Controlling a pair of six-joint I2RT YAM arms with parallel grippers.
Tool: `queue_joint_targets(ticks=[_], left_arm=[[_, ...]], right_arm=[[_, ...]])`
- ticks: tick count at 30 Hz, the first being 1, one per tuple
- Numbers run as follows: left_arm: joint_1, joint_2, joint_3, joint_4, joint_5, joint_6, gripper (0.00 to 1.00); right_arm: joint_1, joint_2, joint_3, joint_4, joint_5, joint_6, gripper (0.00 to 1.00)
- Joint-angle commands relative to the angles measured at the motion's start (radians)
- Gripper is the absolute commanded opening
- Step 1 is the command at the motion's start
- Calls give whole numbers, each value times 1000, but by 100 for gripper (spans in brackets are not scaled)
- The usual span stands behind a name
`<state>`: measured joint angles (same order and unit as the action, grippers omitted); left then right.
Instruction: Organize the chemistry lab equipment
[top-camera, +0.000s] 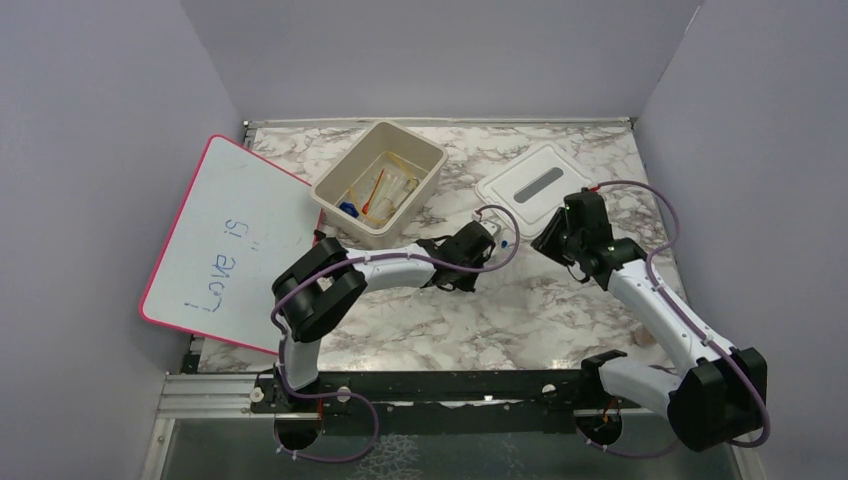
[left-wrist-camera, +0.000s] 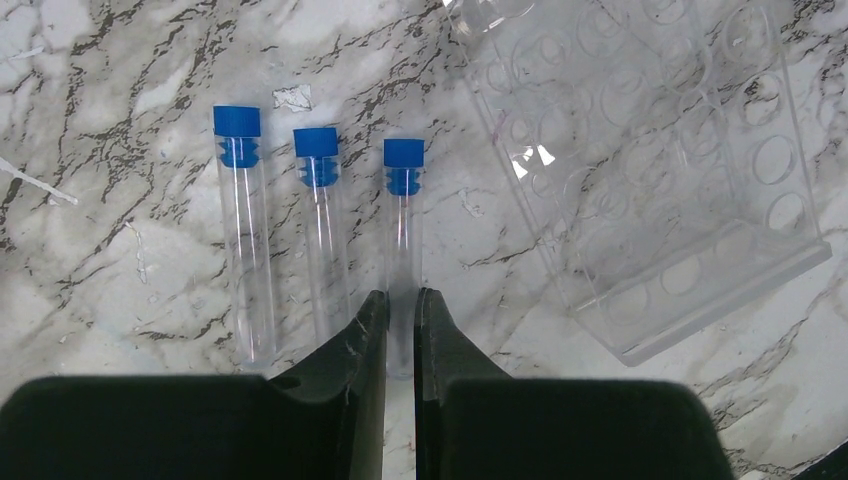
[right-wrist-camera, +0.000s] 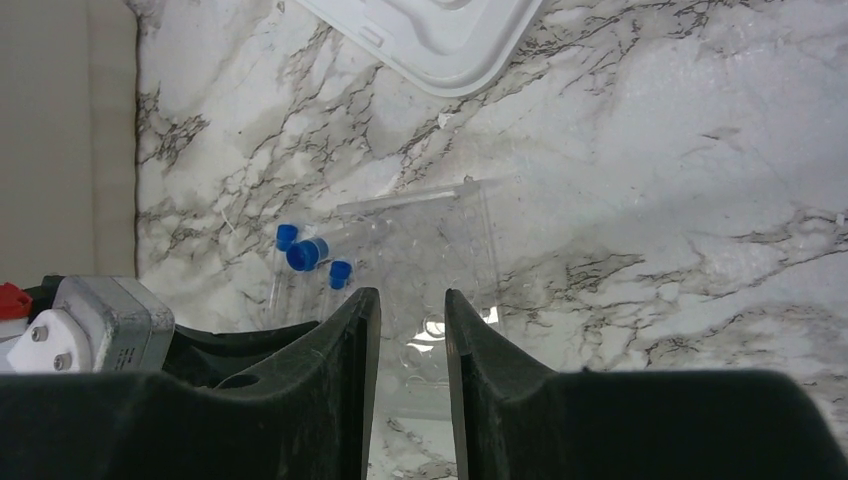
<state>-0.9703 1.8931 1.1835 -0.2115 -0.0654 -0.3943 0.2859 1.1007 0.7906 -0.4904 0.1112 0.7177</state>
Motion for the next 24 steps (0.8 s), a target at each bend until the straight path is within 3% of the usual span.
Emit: queue_joint_targets(ticks=[1,12,19,24], left_arm=[[-11,-22,11,-23,-21,24,10],[-11,-305,-111,126,39,28,10],[-12,-400,-190,207,88,75,10],[-11,-446,-232,275,121,77,10]], right_arm=[[-7,-31,12,28,-65,2,36],[-7,-84,41,58,-389,-47,48],[-7,-91,37,156,-598,11,57],[-6,-69,22,200,-622,65,57]])
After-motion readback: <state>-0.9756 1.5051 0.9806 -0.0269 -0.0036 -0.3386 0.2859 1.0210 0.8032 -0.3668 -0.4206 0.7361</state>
